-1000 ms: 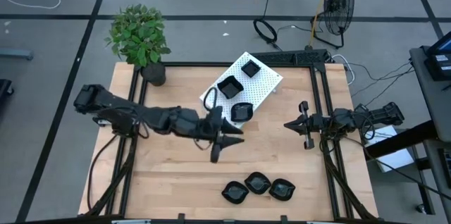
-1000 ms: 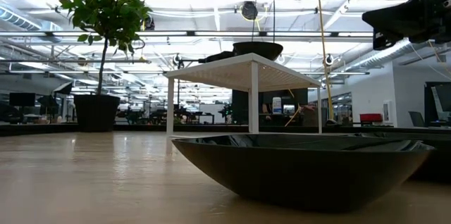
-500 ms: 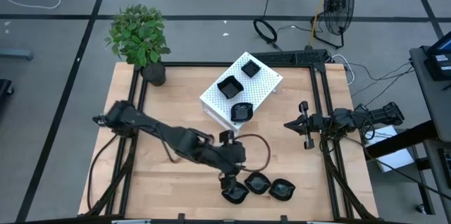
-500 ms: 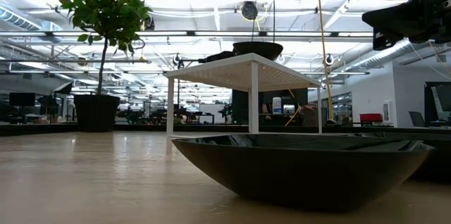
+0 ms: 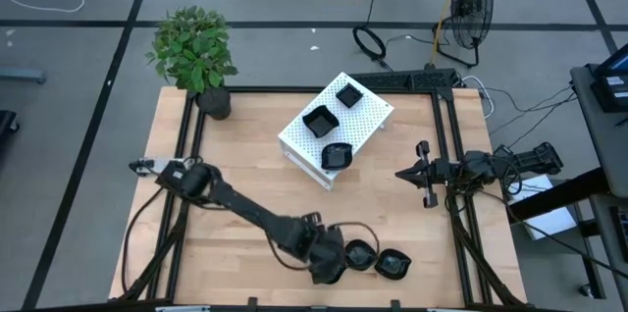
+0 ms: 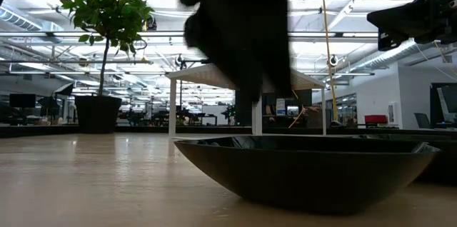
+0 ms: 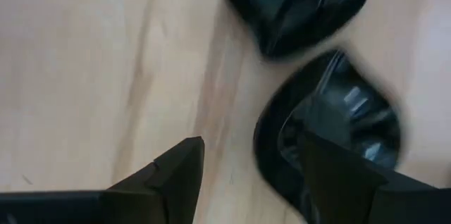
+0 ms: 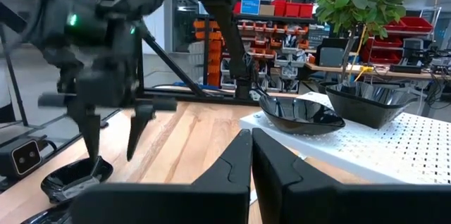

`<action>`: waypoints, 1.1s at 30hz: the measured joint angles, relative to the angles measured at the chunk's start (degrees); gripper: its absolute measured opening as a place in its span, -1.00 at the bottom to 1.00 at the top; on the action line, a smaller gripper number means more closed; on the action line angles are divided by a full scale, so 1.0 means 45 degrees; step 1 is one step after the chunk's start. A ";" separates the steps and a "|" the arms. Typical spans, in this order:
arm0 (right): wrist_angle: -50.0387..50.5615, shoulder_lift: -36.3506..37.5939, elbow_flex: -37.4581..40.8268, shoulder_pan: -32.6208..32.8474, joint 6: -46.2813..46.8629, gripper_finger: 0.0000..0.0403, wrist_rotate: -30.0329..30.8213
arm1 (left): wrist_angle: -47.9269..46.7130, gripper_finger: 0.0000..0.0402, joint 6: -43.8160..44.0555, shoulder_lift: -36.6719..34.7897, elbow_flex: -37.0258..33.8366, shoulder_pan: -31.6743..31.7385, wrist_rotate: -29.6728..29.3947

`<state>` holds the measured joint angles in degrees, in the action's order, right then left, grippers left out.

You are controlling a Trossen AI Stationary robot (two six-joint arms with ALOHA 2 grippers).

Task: Pick & Place Mini shaped plates
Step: Stack the black leaf shaped plate on top of the black leaf shaped plate on the shelf

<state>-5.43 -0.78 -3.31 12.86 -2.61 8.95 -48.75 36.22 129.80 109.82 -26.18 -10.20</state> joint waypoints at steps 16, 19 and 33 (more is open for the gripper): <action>0.0015 0.0000 0.0002 -0.0001 0.0000 -1.00 0.0000 | -0.0146 -0.06 -0.0966 0.0835 0.0000 -0.0329 0.0046; 0.0015 0.0000 0.0001 -0.0002 0.0000 -1.00 0.0000 | -0.0150 -0.13 -0.1028 0.0834 0.0000 -0.0312 0.0045; 0.0015 0.0000 0.0002 0.0000 0.0000 -1.00 0.0000 | -0.0141 -0.43 -0.0892 0.0835 0.0000 -0.0212 0.0049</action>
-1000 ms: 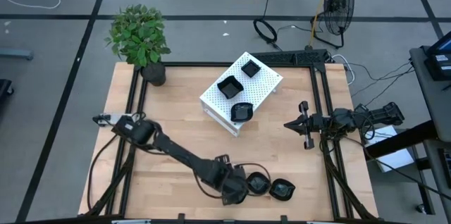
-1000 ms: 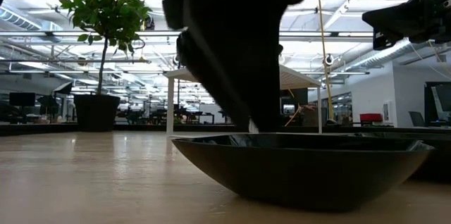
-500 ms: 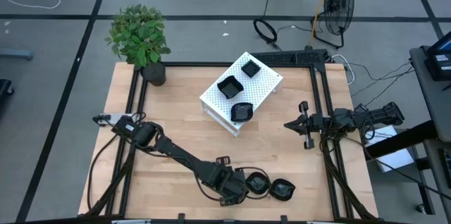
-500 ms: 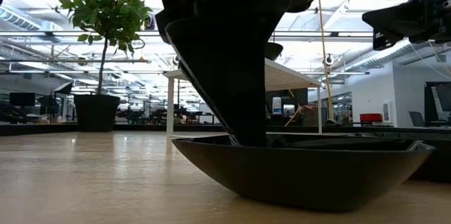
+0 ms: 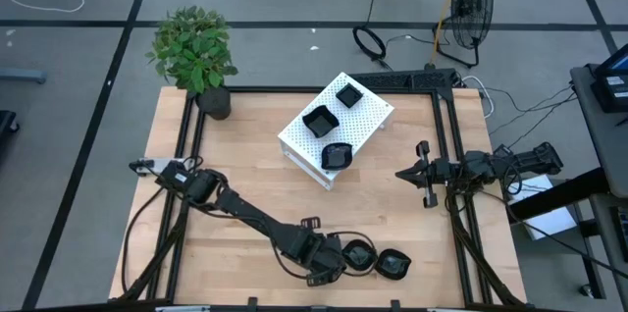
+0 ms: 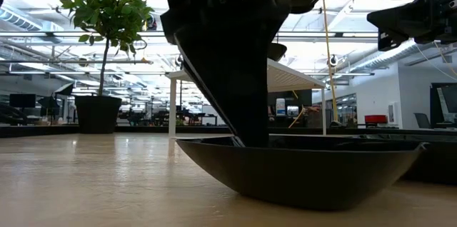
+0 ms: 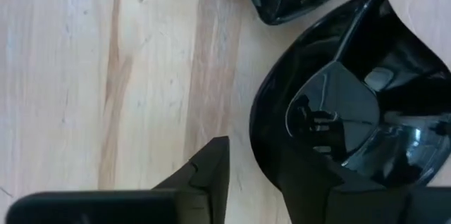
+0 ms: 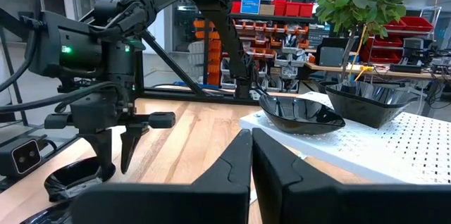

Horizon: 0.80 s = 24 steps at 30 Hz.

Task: Pick & Place Mini shaped plates
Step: Stack the black leaf shaped plate on top of the black leaf shaped plate on the shelf

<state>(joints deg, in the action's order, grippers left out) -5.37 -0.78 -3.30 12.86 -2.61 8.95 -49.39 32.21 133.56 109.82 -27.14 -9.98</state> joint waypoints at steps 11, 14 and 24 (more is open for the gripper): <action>0.0000 0.0000 0.0003 -0.0004 0.0000 -1.00 0.0000 | 0.0000 -0.53 0.0223 0.0000 0.0000 -0.0010 0.0325; 0.0000 0.0000 0.0002 -0.0005 0.0001 -1.00 0.0000 | 0.0000 -0.54 0.0247 -0.0005 -0.0005 0.0000 0.0306; 0.0000 0.0000 0.0003 -0.0002 0.0000 -1.00 0.0000 | -0.0005 -0.54 0.0159 -0.0001 -0.0005 -0.0010 0.0824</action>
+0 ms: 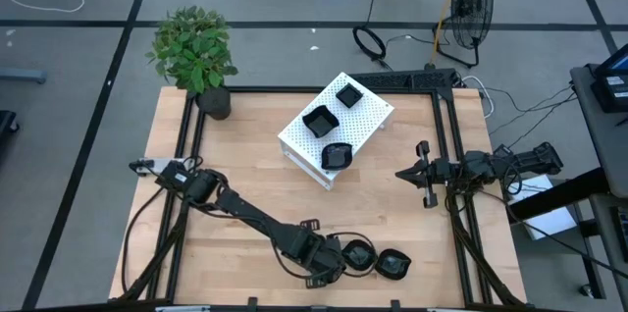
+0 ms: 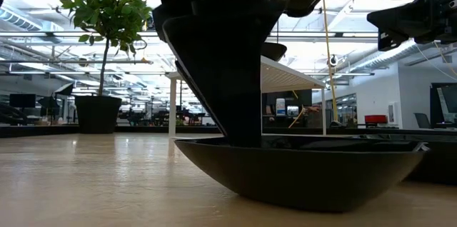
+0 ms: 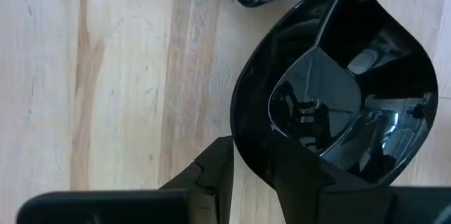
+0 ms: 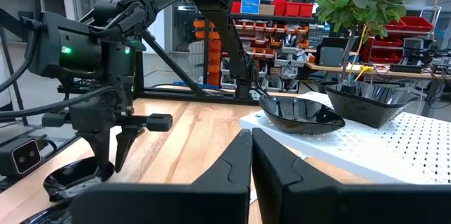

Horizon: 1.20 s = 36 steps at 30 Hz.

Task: Pick & Place Mini shaped plates
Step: Stack the black leaf shaped plate on top of the black leaf shaped plate on the shelf

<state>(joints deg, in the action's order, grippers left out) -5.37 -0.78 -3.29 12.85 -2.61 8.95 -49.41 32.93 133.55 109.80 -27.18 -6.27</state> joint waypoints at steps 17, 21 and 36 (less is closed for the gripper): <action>0.0000 0.0000 0.0000 -0.0001 0.0000 -1.00 0.0000 | -0.0007 -0.57 0.0097 0.0001 0.0000 0.0005 0.0007; 0.0002 0.0000 -0.0002 0.0001 0.0000 -1.00 0.0000 | -0.0005 -0.83 0.0131 0.0001 -0.0005 0.0005 0.0007; 0.0005 0.0000 0.0000 -0.0003 0.0000 -1.00 -0.0001 | -0.0180 -0.98 0.0384 -0.1067 -0.0019 -0.0106 0.0245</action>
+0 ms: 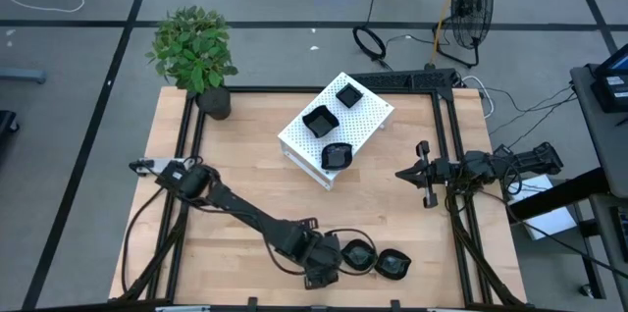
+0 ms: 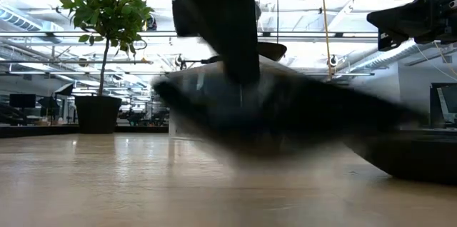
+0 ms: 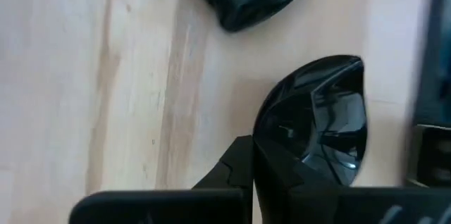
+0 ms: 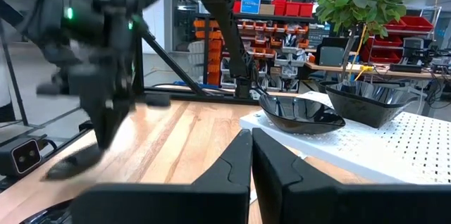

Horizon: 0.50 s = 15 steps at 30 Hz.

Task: Pick & Place Mini shaped plates
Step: Stack the black leaf shaped plate on top of the black leaf shaped plate on the shelf

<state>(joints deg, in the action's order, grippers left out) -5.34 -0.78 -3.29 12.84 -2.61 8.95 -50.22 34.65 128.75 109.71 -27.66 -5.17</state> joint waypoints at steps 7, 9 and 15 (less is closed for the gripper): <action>0.0000 0.0000 0.0000 0.0000 0.0000 -1.00 -0.0004 | 0.0080 -0.98 0.0271 -0.2043 0.0000 -0.0221 -0.1952; 0.0000 0.0005 0.0000 0.0004 0.0000 -1.00 0.0001 | 0.0146 -0.98 0.0865 -0.2779 0.0000 -0.0123 -0.2894; -0.0005 0.0000 -0.0005 -0.0001 0.0000 -1.00 0.0001 | 0.0084 -0.98 0.4699 -0.5135 0.0007 0.0751 -0.6795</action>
<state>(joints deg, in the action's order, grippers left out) -5.37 -0.78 -3.31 12.84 -2.61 8.95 -49.84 55.80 105.64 109.74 -24.28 -35.74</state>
